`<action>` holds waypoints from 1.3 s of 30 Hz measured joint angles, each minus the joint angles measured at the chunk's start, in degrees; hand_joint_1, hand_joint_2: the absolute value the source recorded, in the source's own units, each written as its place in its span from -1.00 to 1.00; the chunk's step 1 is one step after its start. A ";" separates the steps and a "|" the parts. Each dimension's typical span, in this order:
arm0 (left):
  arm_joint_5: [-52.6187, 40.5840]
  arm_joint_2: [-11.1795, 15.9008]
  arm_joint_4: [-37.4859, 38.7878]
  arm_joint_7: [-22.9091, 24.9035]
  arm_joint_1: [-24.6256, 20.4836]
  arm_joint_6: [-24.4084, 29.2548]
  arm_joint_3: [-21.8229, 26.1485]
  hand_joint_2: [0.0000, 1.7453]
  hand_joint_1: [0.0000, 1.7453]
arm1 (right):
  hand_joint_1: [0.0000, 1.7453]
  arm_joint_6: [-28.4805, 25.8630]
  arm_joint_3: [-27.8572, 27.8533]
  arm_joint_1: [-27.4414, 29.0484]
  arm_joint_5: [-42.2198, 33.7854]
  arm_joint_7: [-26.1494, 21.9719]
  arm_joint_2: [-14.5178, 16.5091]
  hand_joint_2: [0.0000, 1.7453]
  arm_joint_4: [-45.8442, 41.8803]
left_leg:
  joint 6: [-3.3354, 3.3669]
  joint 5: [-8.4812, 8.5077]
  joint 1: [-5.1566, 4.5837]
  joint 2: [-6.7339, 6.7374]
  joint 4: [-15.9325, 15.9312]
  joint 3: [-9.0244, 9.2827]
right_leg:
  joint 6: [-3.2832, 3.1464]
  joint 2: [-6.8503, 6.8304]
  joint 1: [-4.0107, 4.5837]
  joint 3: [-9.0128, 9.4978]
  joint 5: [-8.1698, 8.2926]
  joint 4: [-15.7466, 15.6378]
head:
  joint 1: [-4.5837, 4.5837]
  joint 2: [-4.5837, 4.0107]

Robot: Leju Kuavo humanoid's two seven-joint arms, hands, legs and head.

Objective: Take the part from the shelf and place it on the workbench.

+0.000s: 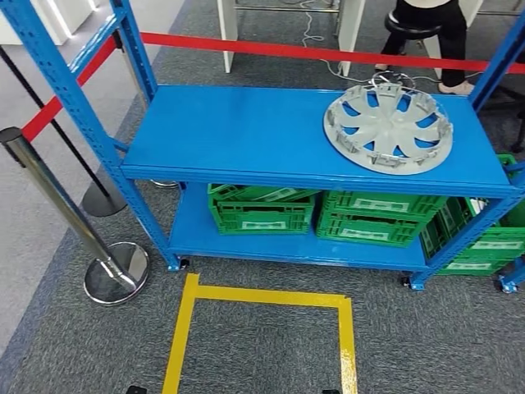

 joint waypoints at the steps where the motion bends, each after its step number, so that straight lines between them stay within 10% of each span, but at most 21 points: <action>1: 0.04 0.26 0.00 0.03 0.07 -0.08 0.18 -1.00 -1.00 | -1.00 0.05 0.00 -0.01 0.05 -0.01 -0.01 -1.00 0.00 | -0.01 -0.79 0.00 -0.21 2.87 -1.40 | -0.07 0.93 0.06 0.05 -0.02 0.05 | -0.04 0.00; 3: 0.09 0.70 0.00 0.04 0.09 -0.13 0.48 -1.00 -1.00 | -1.00 0.05 0.00 0.05 0.09 -0.01 -0.03 -1.00 0.00 | 0.13 1.26 -0.01 -0.35 2.52 -1.71 | -0.11 2.55 0.15 0.21 -0.10 0.25 | -0.09 0.00; 6: 0.69 1.22 0.00 0.03 -0.14 0.26 0.99 -1.00 -1.00 | -1.00 -0.91 -0.01 0.22 0.24 -0.75 -0.05 -1.00 0.00 | 0.67 7.19 -0.01 -1.29 -7.81 2.02 | 0.20 4.03 0.24 0.25 -0.52 0.80 | -0.25 0.00; 10: 2.10 1.39 0.00 -0.19 -0.11 1.52 2.58 -1.00 -1.00 | -1.00 -2.25 -0.01 0.47 0.66 -1.81 -0.10 -1.00 0.00 | 1.66 7.90 -0.26 -1.96 -11.27 2.80 | 1.57 4.64 0.11 -0.51 -0.63 0.95 | -0.23 0.00; 17: 3.12 2.26 0.00 -0.39 0.36 2.34 5.38 -1.00 -1.00 | -1.00 -2.17 -0.01 0.35 1.14 -2.40 -0.25 -1.00 0.00 | 2.99 8.23 0.03 -0.33 -12.15 3.10 | 3.48 -0.11 -0.38 -8.30 -7.22 15.85 | 0.91 0.00; 22: 3.53 2.53 0.00 -0.33 0.29 2.65 6.55 -1.00 -1.00 | -1.00 -1.69 -0.01 0.30 1.51 -2.75 -0.32 -1.00 0.00 | 2.06 7.63 -0.07 0.04 -12.03 3.68 | 3.11 -1.13 -0.50 -1.56 -0.47 2.70 | 0.91 0.00; 27: 4.90 3.73 0.00 0.05 0.20 2.29 8.14 -1.00 -1.00 | -1.00 -0.83 0.02 0.44 2.57 -3.83 -0.39 -1.00 -0.01 | 0.35 6.75 -0.01 0.20 -11.20 3.73 | 1.25 -0.88 -0.36 0.09 -0.74 0.42 | 0.74 0.01; 31: 6.00 5.46 0.00 0.82 0.36 1.31 9.75 -1.00 -1.00 | -1.00 -0.32 0.33 0.47 3.63 -4.11 -0.39 -1.00 0.00 | -0.33 0.87 0.13 -0.30 1.86 -2.51 | 0.03 -0.64 -0.28 0.92 -1.00 0.00 | 0.41 0.00; 33: 6.37 6.17 0.00 1.28 0.46 0.94 10.34 -1.00 -1.00 | -1.00 -0.15 0.48 0.50 3.99 -4.13 -0.39 -1.00 0.00 | -0.40 1.61 0.14 -0.37 4.17 -4.19 | -0.09 -0.35 -0.18 1.35 -1.30 0.04 | 0.42 0.00; 36: 7.51 7.66 0.00 2.74 0.38 -0.57 11.43 -1.00 -1.00 | -1.00 0.16 0.94 0.46 4.96 -4.01 -0.39 -1.00 0.00 | -0.12 8.03 0.10 -0.49 -5.55 -0.49 | 0.30 0.05 -0.01 2.07 -2.08 0.29 | 0.42 0.00; 39: 8.38 9.99 0.00 3.91 0.08 -2.22 12.69 -1.00 -1.00 | -1.00 0.45 1.63 0.28 5.69 -3.85 -0.39 -1.00 0.00 | 0.62 8.87 -0.13 -0.65 -10.81 1.71 | 1.10 0.29 0.31 1.95 -2.78 0.67 | 0.38 0.00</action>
